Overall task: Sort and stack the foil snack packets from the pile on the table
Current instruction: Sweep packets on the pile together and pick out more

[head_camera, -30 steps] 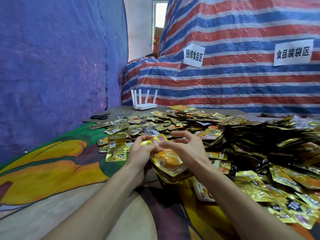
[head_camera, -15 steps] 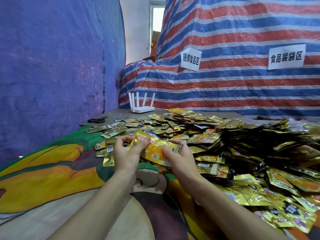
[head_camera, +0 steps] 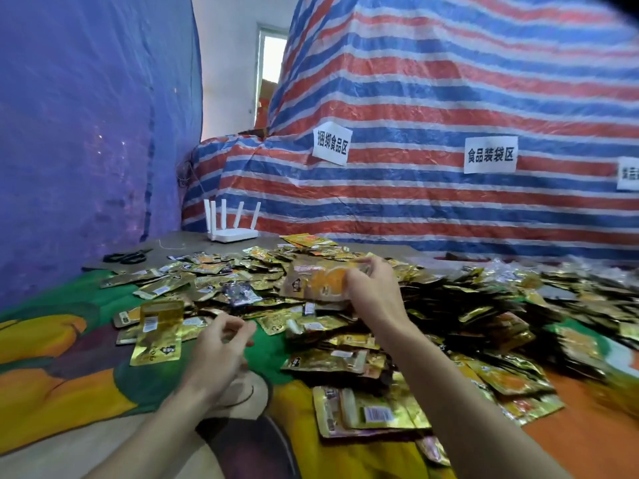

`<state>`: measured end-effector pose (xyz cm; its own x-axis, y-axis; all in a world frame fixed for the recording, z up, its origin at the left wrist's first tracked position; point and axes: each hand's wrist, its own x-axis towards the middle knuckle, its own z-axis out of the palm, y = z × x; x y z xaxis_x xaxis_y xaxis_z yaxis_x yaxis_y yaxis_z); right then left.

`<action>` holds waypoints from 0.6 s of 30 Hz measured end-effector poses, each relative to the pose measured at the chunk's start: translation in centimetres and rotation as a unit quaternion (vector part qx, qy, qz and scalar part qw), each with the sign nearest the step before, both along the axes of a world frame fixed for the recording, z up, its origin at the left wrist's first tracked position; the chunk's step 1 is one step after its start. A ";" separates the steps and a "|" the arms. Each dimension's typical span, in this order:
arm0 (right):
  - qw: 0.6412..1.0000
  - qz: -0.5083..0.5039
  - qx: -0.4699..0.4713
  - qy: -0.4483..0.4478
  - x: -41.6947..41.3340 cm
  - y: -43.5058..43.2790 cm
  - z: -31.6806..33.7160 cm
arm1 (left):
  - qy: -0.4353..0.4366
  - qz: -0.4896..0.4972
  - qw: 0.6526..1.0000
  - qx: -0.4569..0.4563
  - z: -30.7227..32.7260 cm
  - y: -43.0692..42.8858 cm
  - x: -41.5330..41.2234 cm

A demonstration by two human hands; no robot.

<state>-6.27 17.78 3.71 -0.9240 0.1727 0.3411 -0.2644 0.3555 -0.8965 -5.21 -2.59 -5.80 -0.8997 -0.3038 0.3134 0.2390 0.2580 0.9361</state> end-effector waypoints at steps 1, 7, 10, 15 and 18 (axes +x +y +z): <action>0.999 -0.015 0.033 0.003 -0.2 0.9 0.4 | 0.001 -0.004 1.000 -0.018 -0.1 0.1 0.0; 0.989 -0.038 0.127 -0.070 -1.4 4.5 -1.9 | -0.004 0.005 0.998 -0.056 -0.5 -0.2 -0.4; 0.973 -0.045 0.213 -0.077 -1.2 5.4 -3.4 | -0.015 0.009 0.998 -0.066 -0.5 -0.3 -0.3; 0.879 -0.159 0.449 -0.004 -0.2 4.4 -3.9 | -0.016 0.051 0.990 -0.127 -0.6 -0.4 0.0; 0.824 -0.169 0.540 0.005 0.3 3.1 -3.3 | -0.038 0.091 0.983 -0.156 -0.5 -0.6 0.0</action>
<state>-5.99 20.93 0.43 -0.8819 0.0104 0.4714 0.0082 0.9999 -0.0066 -5.17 -3.17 -6.29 -0.8637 -0.3625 0.3501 0.0939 0.5669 0.8184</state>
